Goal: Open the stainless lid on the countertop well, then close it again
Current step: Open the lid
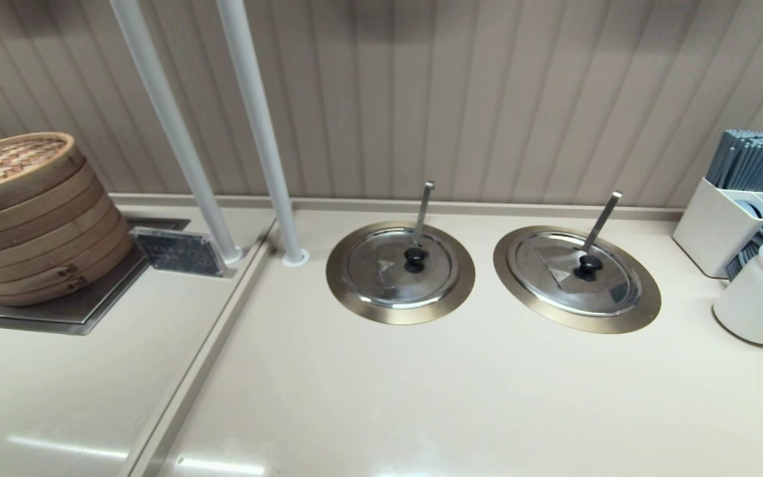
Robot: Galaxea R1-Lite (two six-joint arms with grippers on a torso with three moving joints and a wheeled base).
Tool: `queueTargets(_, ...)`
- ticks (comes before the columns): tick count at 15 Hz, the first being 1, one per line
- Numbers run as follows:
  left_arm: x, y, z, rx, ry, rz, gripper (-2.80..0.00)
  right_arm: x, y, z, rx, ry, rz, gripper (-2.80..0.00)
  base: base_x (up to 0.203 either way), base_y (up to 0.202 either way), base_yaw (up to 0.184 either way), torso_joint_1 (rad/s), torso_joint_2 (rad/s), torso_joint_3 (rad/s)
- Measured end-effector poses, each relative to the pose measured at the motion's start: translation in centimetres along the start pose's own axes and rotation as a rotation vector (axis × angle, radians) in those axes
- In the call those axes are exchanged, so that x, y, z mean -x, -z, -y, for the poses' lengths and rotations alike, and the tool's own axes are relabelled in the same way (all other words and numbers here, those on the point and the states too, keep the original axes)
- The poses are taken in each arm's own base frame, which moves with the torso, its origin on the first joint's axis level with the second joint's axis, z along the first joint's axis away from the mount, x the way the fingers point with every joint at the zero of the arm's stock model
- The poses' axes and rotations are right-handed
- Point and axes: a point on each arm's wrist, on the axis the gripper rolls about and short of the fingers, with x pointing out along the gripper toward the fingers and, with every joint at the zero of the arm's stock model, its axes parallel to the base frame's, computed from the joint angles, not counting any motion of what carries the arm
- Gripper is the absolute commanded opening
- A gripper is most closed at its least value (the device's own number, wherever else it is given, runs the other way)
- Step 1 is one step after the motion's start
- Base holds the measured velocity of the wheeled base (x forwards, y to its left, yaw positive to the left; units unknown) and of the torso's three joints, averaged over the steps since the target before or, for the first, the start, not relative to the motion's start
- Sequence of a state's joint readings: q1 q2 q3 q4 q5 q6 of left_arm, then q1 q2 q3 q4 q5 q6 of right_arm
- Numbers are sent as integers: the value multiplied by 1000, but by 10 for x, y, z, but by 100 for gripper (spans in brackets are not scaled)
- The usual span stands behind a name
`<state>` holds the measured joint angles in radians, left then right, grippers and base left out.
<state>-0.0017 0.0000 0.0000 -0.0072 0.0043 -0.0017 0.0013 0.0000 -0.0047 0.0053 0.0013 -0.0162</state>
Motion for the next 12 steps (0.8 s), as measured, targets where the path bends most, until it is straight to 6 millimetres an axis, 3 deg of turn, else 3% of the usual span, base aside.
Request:
queueTargets(10,0,0,0,0,0,0,-280,0,-3,0,12,8,26,-280,0,0,0,0,0,0)
queueTargets(12,0,0,0,0,0,0,-280,5,-21,1,15,10,84,-280,0,0,0,0,0,0)
